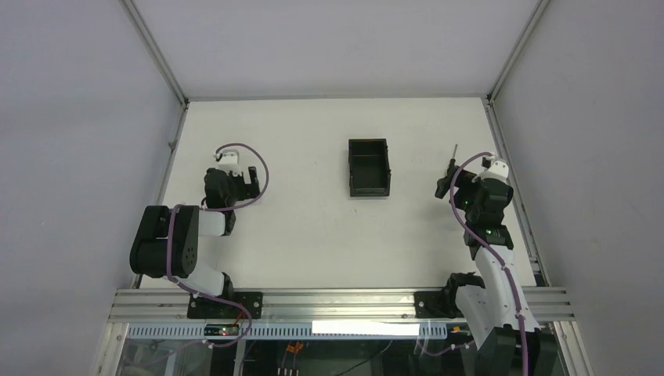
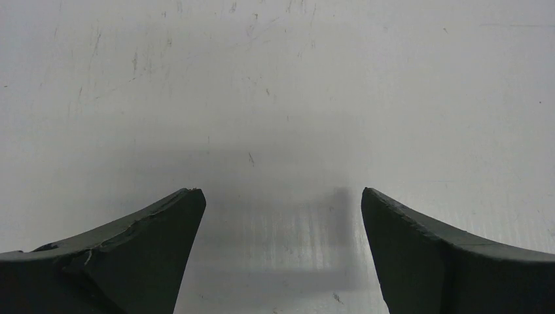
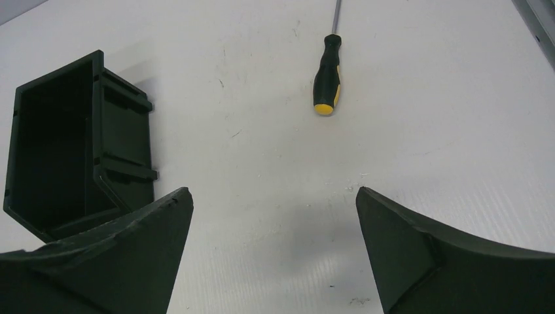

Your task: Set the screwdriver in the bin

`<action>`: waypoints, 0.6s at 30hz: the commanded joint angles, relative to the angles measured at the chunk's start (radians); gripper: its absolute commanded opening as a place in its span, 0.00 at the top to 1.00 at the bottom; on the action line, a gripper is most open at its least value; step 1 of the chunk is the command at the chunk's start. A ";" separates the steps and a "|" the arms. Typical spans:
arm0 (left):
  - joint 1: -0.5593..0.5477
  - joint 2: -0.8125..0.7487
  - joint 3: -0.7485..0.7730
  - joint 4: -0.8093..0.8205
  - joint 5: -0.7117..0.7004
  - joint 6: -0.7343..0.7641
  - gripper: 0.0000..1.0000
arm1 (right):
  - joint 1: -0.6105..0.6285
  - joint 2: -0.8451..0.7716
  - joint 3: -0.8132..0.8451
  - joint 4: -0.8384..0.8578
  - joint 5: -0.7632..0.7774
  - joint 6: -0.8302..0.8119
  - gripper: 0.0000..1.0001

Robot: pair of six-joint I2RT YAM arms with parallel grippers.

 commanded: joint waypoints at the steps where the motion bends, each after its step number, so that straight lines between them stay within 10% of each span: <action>1: -0.001 -0.027 -0.003 0.027 0.001 -0.002 0.01 | 0.003 -0.005 0.014 0.007 0.001 0.015 0.01; 8: -0.001 -0.027 -0.003 0.027 0.001 -0.002 0.01 | 0.004 0.086 0.187 -0.151 0.047 0.039 0.01; 18: -0.001 -0.027 -0.003 0.027 0.001 -0.002 0.01 | 0.003 0.699 0.828 -0.655 0.197 0.024 0.01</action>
